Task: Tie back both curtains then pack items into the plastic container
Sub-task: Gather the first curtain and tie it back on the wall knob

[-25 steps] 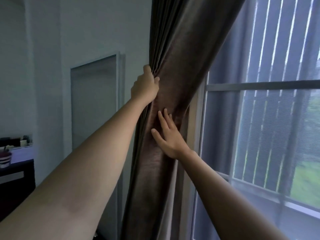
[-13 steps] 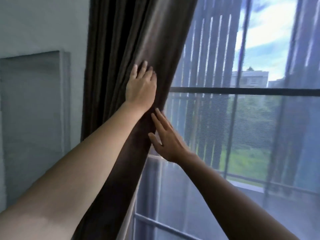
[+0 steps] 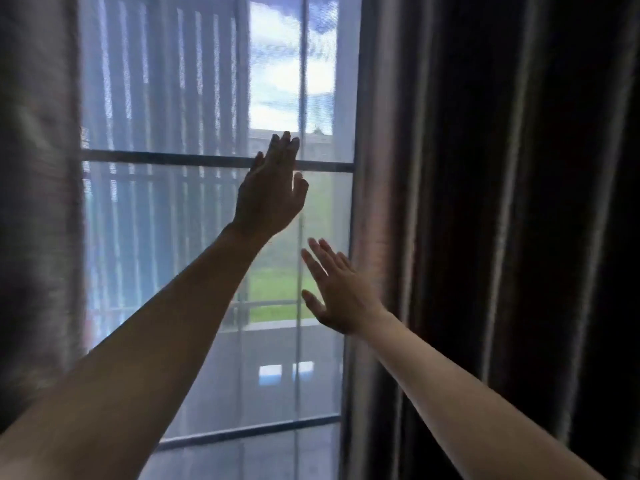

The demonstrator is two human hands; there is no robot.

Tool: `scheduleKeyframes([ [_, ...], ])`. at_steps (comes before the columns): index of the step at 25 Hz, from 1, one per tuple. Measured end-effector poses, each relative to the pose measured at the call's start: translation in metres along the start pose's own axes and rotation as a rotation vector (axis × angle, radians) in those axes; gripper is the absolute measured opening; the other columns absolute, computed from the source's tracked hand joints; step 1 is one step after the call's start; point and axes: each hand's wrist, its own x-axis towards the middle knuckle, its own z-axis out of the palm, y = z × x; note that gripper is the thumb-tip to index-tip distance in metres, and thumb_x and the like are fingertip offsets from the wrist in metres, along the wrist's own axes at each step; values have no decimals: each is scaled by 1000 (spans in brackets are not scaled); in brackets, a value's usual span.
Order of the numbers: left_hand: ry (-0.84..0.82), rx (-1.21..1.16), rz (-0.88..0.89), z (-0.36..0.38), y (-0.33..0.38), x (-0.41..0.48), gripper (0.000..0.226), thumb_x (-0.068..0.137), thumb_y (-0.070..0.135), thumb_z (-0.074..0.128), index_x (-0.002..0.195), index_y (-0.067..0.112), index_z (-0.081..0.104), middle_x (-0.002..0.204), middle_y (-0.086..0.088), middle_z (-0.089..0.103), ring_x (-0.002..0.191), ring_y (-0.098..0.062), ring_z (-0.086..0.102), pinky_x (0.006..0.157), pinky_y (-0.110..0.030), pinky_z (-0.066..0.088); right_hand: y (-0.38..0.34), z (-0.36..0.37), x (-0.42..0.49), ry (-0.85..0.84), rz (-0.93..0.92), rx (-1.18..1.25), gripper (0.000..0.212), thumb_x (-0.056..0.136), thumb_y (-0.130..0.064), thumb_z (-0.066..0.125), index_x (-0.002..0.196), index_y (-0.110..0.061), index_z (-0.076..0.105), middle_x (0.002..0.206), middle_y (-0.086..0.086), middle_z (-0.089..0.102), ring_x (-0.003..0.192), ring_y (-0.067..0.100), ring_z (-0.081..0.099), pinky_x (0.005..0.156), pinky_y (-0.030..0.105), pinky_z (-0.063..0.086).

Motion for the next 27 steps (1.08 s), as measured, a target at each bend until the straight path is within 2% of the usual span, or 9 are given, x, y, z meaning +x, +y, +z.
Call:
scheduleKeyframes([
  [2,-31,-155,-2,34,43,2,54,92,24,40,142,4,36,150,-15,35,140,-29,31,112,-43,30,38,2,-32,-29,64,-137,64,85,-37,53,139,-7,42,147,13,41,136,28,39,110,42,31],
  [4,-61,-294,6,69,77,3,52,94,21,41,144,5,33,152,-14,33,140,-29,31,111,-44,34,71,5,-57,-104,119,-283,61,80,-44,44,130,-10,56,134,9,57,127,24,51,107,41,35],
  [6,-105,-404,-9,105,104,6,55,98,26,40,148,12,23,157,-10,21,144,-26,24,110,-46,36,100,9,-76,-167,168,-372,64,80,-51,46,128,-10,58,134,7,57,131,23,46,115,39,21],
  [9,-203,-484,-17,159,144,16,67,94,53,34,150,30,7,160,-4,2,147,-25,11,113,-52,27,145,10,-102,-78,274,-433,66,76,-52,61,125,-8,60,135,9,56,132,23,45,114,38,6],
  [12,-234,-529,14,213,189,38,77,85,68,33,148,41,-1,160,-4,-4,148,-25,-1,117,-50,7,200,14,-125,2,345,-499,71,72,-49,65,130,-8,55,140,8,50,135,24,41,114,39,8],
  [15,-207,-614,58,255,231,62,86,82,70,42,148,40,-4,160,-7,-9,147,-26,-8,117,-44,1,257,21,-136,28,411,-594,80,70,-52,64,136,-11,47,147,9,41,139,23,27,114,39,4],
  [18,-166,-688,128,295,272,95,91,80,72,45,148,38,-4,159,-11,-10,146,-31,-9,117,-43,2,313,20,-134,53,513,-688,86,68,-57,64,138,-11,45,150,9,37,140,23,25,115,40,3],
  [22,-135,-785,200,332,323,126,96,77,72,49,150,32,0,158,-18,-8,145,-39,-5,117,-44,6,367,10,-140,52,605,-801,91,62,-62,67,136,-12,48,149,9,39,139,25,33,111,43,17],
  [27,-148,-871,275,374,389,150,102,73,76,49,150,33,-1,157,-19,-11,145,-39,-7,117,-44,6,432,-5,-165,-9,715,-925,100,57,-69,67,138,-12,46,150,10,37,140,26,32,111,44,16],
])
